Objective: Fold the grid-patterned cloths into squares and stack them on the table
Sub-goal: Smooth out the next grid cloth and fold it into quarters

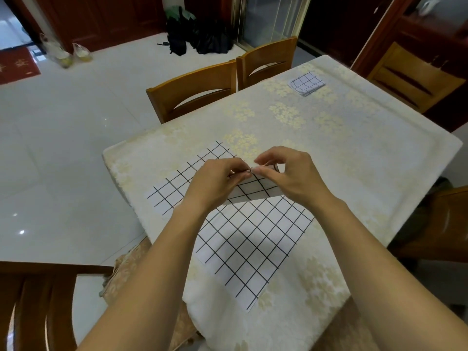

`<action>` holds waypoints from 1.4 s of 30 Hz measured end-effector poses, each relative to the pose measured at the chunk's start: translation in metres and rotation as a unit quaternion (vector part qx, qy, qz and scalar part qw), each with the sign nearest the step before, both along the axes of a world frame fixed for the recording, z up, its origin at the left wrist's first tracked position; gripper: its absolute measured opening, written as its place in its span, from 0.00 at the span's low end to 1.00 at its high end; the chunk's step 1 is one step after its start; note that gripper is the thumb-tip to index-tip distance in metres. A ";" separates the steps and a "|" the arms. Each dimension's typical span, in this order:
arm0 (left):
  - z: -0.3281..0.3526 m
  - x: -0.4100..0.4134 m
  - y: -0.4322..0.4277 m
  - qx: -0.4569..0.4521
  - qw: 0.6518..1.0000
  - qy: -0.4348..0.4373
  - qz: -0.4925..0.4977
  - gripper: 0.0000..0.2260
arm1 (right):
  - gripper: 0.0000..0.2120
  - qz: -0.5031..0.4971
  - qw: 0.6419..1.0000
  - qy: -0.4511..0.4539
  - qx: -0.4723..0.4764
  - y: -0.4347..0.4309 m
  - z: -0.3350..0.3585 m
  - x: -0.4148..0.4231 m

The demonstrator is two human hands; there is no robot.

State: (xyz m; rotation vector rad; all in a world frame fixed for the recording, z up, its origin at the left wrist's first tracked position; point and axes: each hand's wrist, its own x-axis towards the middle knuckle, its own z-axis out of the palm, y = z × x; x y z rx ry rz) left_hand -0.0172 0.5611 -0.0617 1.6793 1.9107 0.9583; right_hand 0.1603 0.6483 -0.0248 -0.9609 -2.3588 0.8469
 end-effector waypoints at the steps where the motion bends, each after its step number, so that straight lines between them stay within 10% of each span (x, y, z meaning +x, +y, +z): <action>1: 0.000 0.001 0.000 -0.001 1.000 0.004 -0.003 0.03 | 0.07 0.005 1.000 -0.009 0.011 0.001 0.002 -0.002; 14: -0.003 -0.024 -0.014 -0.048 0.998 0.025 0.043 0.03 | 0.04 -0.010 0.996 -0.072 0.045 0.007 0.000 0.022; 24: 0.002 0.004 -0.008 -0.062 0.995 0.075 -0.026 0.06 | 0.12 0.007 0.952 -0.293 0.090 -0.027 -0.005 0.007; 42: 0.030 0.039 -0.083 0.059 0.996 -0.060 0.019 0.00 | 0.08 -0.176 0.982 -0.062 0.028 -0.115 -0.012 0.100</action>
